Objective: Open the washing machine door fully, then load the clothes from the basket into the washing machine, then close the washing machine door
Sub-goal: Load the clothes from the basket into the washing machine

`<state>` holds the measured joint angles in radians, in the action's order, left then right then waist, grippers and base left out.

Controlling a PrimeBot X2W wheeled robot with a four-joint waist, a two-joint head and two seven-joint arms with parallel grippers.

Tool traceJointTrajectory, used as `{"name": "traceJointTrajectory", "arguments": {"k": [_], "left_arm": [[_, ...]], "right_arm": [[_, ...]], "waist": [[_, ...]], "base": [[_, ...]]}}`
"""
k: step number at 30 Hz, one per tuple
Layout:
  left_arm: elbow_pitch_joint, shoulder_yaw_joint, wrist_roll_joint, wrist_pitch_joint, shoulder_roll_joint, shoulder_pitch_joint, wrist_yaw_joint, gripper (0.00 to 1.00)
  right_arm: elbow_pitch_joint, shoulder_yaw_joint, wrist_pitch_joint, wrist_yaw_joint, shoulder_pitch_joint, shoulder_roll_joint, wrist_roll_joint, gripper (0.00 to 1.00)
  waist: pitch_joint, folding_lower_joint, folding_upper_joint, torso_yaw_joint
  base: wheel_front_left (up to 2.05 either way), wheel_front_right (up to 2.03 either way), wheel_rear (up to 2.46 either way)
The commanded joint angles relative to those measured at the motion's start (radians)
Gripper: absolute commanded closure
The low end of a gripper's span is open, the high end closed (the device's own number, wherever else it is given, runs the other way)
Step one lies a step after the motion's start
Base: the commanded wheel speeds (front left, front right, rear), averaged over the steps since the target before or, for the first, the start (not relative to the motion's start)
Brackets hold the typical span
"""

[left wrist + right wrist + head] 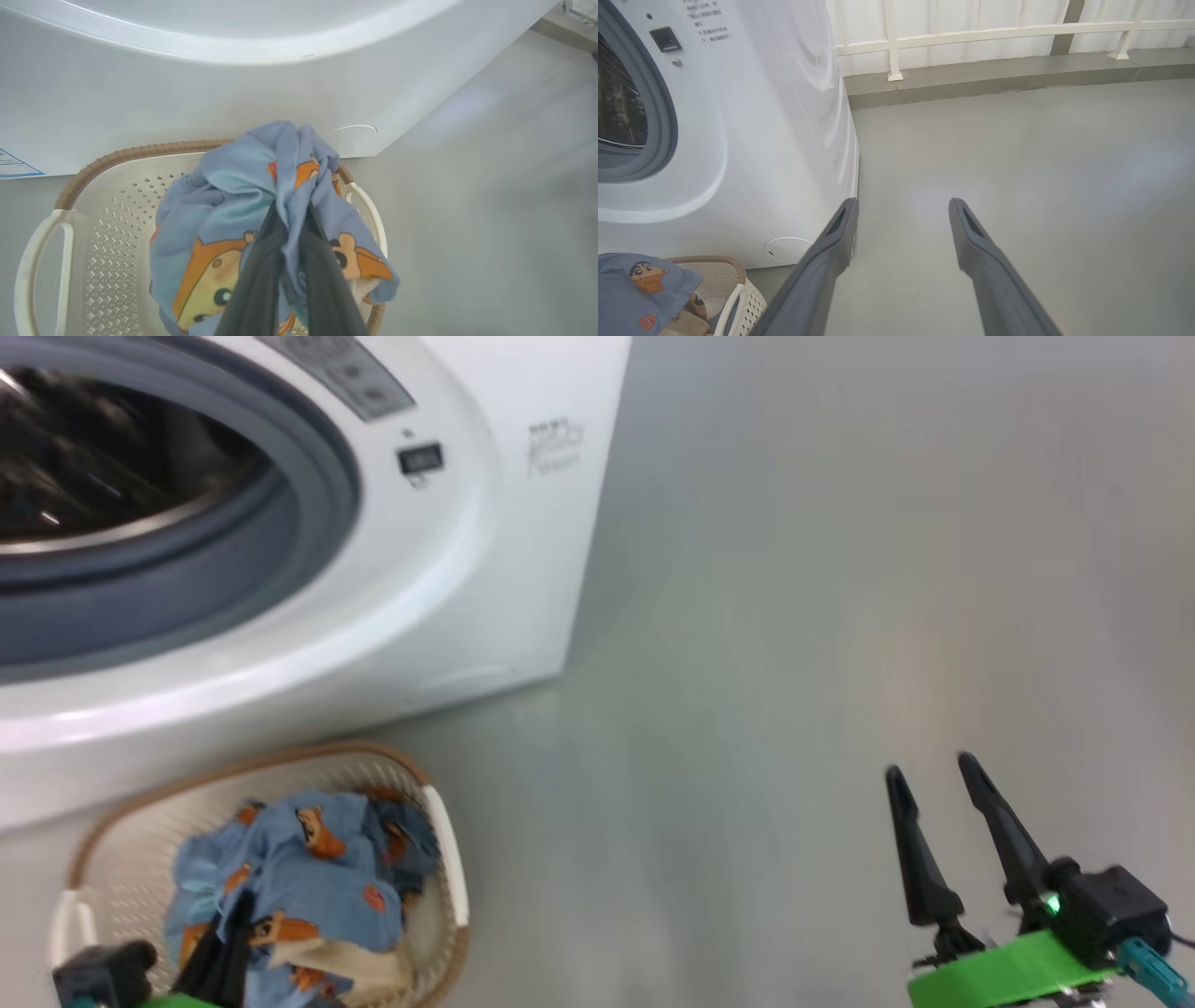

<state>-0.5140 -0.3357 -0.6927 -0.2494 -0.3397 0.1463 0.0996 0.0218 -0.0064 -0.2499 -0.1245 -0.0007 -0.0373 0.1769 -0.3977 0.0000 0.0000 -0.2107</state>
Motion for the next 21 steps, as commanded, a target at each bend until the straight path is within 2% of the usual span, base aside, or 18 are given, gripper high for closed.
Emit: {"name": "traceJointTrajectory", "arguments": {"k": [1,12,21], "left_arm": [[0.040,0.054,0.022,-0.012,-0.009,-0.021,-0.008,1.00],[0.263,0.158,0.158,-0.012,0.117,-0.177,-0.049,1.00],[0.369,0.196,0.242,-0.012,0.187,-0.287,-0.083,1.00]], "right_arm": [[0.015,0.014,-0.012,-0.006,0.021,-0.013,-0.012,0.00],[-0.018,-0.018,-0.012,-0.006,0.100,-0.013,-0.015,0.00],[-0.020,-0.050,-0.012,-0.006,0.154,-0.013,-0.024,0.00]], "waist": [[0.153,0.0000,0.0000,0.083],[0.303,0.0000,0.0000,0.119],[0.400,0.0000,0.0000,0.122]], "base": [[0.00,0.00,0.00],[0.00,0.00,0.00],[0.00,0.00,0.00]]}}
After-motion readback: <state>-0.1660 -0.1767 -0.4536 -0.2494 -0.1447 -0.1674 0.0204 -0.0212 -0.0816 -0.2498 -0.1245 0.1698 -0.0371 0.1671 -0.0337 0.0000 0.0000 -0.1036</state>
